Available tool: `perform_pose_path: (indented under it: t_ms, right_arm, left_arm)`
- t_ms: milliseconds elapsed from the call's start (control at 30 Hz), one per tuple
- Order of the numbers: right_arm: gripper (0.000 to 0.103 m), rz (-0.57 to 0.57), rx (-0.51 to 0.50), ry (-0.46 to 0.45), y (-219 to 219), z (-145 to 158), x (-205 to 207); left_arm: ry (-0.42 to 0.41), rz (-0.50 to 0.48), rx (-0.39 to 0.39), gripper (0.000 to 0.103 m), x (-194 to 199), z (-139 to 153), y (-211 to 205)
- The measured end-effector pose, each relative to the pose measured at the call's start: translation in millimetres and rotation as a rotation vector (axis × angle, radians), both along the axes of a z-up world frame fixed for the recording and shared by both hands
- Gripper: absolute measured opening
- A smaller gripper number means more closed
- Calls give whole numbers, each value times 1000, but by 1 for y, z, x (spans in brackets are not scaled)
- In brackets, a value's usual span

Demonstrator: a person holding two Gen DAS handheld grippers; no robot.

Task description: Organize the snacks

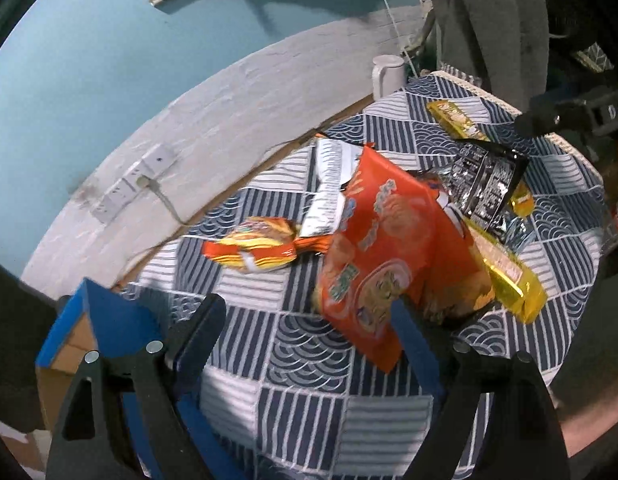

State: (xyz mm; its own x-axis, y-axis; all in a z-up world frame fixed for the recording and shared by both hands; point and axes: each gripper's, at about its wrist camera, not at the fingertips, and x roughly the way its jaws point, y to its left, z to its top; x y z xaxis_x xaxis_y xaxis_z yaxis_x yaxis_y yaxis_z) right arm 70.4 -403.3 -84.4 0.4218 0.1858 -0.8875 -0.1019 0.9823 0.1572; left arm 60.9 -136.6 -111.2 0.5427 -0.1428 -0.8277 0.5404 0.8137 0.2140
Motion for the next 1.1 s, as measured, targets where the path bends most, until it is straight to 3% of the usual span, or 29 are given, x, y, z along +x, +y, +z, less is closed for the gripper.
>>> perform_pose_path:
  t_ms: [300, 600, 933, 1100]
  right_arm:
    - [82, -62, 25, 46, -24, -23, 12]
    - [86, -188, 49, 95, -58, -48, 30]
    - [86, -267, 50, 192, -74, -94, 57]
    - [86, -282, 48, 207, -76, -102, 62]
  left_arm:
    - [44, -50, -78, 87, 15, -15, -13]
    - [59, -66, -53, 87, 39, -33, -26]
    - [84, -81, -103, 87, 57, -43, -33]
    - [103, -95, -134, 85, 62, -44, -37]
